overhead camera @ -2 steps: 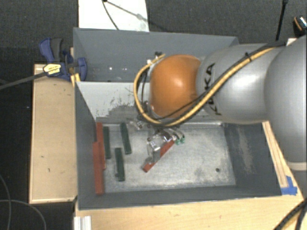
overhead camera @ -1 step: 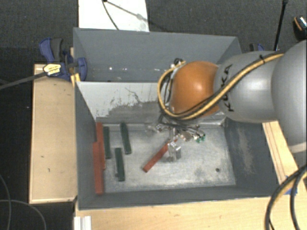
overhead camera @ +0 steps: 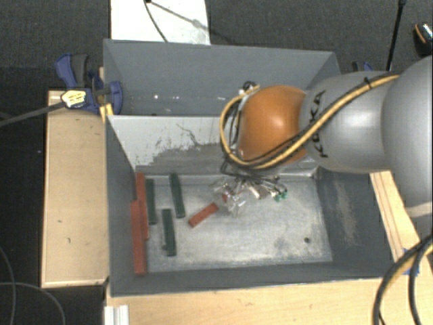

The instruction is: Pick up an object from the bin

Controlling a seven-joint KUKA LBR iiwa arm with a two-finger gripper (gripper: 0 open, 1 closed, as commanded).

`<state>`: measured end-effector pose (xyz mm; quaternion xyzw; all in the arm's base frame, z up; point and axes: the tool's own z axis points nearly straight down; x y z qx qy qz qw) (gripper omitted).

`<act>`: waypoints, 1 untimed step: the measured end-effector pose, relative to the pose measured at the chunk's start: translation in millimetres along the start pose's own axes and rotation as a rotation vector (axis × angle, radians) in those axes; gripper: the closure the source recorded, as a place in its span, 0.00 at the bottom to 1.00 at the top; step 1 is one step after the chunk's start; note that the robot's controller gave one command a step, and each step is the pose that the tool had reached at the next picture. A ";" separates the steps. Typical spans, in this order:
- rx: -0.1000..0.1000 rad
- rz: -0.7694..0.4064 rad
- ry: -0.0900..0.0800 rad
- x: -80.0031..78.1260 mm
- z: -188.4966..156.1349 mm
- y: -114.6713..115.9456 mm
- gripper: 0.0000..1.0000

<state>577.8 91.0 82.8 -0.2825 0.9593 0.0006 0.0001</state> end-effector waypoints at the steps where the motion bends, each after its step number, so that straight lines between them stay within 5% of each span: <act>1: 0.001 0.237 0.002 43.6 8.9 4.0 1.00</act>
Offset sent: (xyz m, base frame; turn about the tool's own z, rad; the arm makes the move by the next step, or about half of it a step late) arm -0.0383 -0.0195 -0.0088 0.2345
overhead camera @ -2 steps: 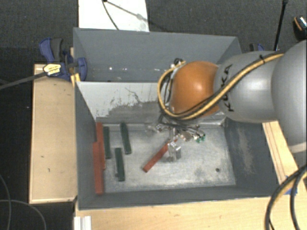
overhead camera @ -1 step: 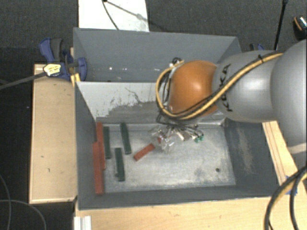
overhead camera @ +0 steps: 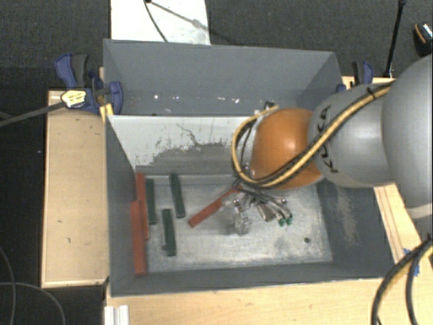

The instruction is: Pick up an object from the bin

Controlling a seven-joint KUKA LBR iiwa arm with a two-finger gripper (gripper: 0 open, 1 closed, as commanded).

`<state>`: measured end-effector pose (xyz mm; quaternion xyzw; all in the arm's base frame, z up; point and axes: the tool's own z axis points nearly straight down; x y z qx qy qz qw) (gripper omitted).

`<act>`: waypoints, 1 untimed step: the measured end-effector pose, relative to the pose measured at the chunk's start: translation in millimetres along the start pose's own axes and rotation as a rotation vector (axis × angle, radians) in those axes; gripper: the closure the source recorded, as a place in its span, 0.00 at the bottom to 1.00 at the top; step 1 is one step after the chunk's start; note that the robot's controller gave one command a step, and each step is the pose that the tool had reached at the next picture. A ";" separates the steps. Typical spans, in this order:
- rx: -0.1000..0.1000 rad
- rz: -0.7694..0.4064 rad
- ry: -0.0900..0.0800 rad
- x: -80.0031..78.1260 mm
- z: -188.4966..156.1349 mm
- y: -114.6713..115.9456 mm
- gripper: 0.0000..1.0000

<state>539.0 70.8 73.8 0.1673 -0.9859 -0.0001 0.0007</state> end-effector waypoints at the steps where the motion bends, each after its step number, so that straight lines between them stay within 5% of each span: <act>1: 0.000 0.001 -0.002 -1.1 -0.3 0.5 0.00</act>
Offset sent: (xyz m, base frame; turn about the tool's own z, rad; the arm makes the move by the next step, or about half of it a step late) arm 0.0000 0.0000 0.0000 0.0000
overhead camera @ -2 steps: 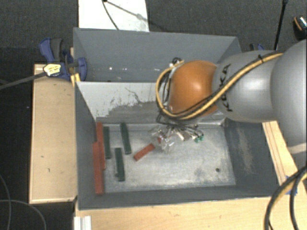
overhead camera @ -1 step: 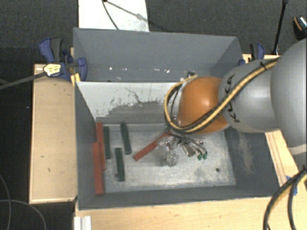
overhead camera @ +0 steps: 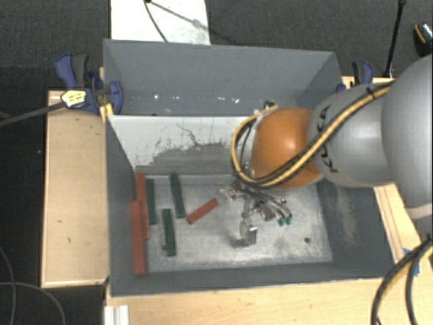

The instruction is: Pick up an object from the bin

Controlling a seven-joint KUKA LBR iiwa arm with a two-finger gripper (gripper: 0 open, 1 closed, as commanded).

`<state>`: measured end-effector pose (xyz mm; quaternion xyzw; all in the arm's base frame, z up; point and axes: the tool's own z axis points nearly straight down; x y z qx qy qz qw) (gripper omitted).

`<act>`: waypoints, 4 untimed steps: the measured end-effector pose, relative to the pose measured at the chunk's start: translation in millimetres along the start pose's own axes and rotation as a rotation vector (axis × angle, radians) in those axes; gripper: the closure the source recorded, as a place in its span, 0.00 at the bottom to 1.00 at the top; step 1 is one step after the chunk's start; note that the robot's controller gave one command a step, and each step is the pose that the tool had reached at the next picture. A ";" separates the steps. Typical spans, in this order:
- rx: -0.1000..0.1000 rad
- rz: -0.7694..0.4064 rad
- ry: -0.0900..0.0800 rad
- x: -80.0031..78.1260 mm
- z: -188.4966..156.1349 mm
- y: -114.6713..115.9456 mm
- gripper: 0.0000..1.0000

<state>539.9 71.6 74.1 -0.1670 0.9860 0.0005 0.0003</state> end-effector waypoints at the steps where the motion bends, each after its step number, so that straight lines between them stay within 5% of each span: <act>1: -0.001 -0.085 -0.006 -39.8 3.4 52.9 0.00; 2: 0.002 -0.323 -0.006 -34.2 3.5 23.7 0.00; 3: -0.001 -0.403 -0.007 -65.6 3.1 94.0 0.00; 4: 0.000 -0.393 -0.004 -64.6 3.4 90.6 1.00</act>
Offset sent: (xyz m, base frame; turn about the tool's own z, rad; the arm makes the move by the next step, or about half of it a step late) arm 0.0190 0.0595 -0.0041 -0.0789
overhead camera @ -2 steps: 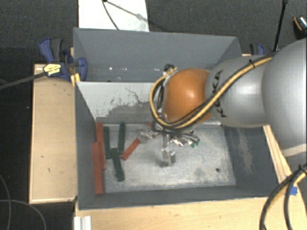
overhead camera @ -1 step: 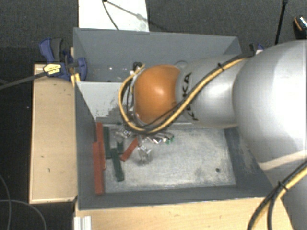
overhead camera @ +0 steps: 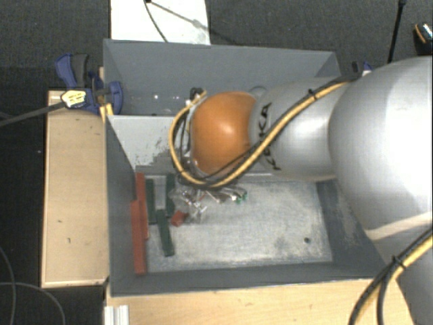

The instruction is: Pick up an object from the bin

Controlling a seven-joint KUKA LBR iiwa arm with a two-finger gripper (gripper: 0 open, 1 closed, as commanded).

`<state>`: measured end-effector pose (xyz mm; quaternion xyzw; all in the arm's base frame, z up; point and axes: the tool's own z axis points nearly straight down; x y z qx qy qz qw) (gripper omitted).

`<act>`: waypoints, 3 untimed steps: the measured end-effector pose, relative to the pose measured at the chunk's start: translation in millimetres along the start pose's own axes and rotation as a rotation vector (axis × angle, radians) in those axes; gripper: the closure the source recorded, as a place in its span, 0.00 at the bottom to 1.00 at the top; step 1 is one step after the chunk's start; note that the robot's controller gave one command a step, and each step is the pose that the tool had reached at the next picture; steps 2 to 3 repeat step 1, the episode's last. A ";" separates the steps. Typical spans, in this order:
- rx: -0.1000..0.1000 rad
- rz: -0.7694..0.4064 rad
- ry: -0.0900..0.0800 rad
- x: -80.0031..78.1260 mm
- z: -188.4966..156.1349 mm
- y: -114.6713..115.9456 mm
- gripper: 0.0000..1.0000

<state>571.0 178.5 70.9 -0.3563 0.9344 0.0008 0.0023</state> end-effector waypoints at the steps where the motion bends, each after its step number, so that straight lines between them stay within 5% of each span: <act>1: 0.005 -0.013 -0.008 -22.8 -143.9 -1.9 1.00; 3: 0.005 -0.013 -0.008 -22.8 -143.9 -1.9 1.00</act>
Offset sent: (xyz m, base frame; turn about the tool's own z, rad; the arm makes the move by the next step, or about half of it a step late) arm 0.0149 0.0122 0.1380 -0.0174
